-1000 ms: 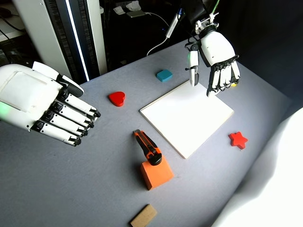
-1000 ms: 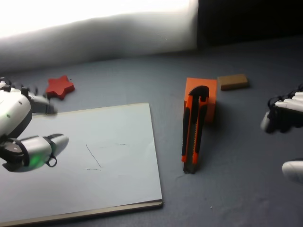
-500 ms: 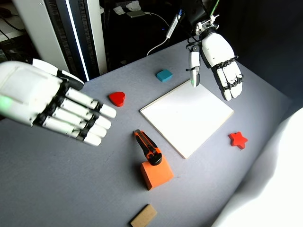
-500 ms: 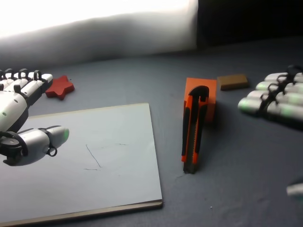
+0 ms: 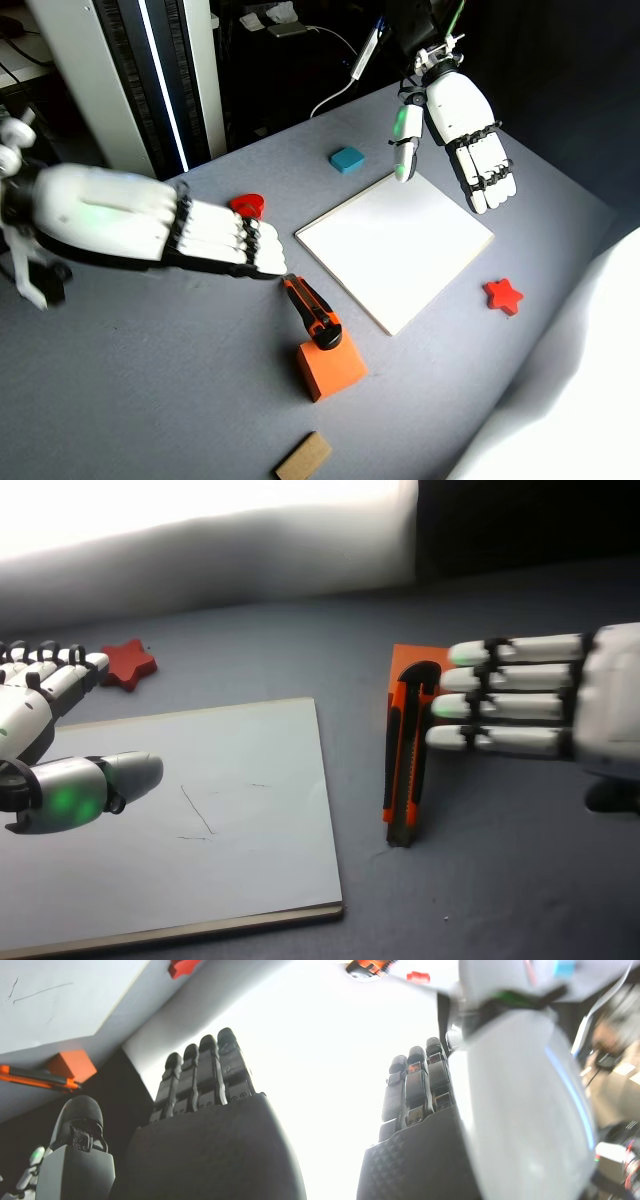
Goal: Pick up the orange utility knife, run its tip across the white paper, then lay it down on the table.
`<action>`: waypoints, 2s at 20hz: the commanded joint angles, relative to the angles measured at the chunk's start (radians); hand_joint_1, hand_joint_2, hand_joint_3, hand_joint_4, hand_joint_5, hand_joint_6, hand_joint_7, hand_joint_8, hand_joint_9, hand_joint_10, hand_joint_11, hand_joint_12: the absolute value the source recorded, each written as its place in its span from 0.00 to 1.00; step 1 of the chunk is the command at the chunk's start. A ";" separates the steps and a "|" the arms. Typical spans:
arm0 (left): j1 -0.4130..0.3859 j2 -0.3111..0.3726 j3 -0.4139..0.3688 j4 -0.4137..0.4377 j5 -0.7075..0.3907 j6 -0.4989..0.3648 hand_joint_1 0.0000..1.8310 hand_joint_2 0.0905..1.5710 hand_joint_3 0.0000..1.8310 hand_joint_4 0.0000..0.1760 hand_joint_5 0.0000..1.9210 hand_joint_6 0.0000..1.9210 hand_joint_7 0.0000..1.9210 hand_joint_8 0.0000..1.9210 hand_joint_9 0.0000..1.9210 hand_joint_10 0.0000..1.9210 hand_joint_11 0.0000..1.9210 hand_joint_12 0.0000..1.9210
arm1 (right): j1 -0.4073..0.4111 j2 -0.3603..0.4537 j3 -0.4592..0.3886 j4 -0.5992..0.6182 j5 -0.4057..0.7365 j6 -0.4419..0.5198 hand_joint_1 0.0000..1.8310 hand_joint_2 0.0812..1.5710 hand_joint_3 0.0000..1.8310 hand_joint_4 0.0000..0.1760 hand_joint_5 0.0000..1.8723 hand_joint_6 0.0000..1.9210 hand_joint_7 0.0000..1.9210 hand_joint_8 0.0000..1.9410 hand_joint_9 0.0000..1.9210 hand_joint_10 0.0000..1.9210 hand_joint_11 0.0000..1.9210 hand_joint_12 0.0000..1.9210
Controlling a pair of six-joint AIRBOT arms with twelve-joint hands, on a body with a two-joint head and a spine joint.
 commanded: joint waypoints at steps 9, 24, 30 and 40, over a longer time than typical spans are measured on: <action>-0.003 0.005 0.003 0.049 -0.044 -0.017 0.00 0.75 0.00 0.00 0.00 0.00 0.00 0.00 0.00 0.00 0.00 0.00 | 0.078 -0.194 0.154 -0.136 -0.066 0.136 0.60 0.60 0.00 0.00 0.00 0.00 0.00 0.00 0.00 0.00 0.00 0.00; -0.019 -0.035 -0.003 0.063 -0.016 -0.044 0.00 0.76 0.00 0.00 0.00 0.00 0.00 0.00 0.00 0.00 0.00 0.00 | 0.209 -0.404 0.276 -0.818 -0.185 0.730 0.60 0.65 0.00 0.00 0.00 0.00 0.00 0.00 0.00 0.00 0.00 0.00; -0.012 -0.037 0.000 0.064 -0.007 -0.040 0.00 0.75 0.00 0.00 0.00 0.00 0.00 0.00 0.00 0.00 0.00 0.00 | 0.194 -0.472 0.322 -0.827 -0.220 0.744 0.63 0.65 0.00 0.00 0.00 0.00 0.00 0.00 0.00 0.00 0.00 0.00; -0.011 -0.038 0.001 0.063 -0.007 -0.053 0.00 0.76 0.00 0.00 0.00 0.00 0.00 0.00 0.00 0.00 0.00 0.00 | 0.170 -0.520 0.349 -0.827 -0.288 0.730 0.61 0.67 0.01 0.00 0.00 0.00 0.00 0.00 0.00 0.00 0.00 0.00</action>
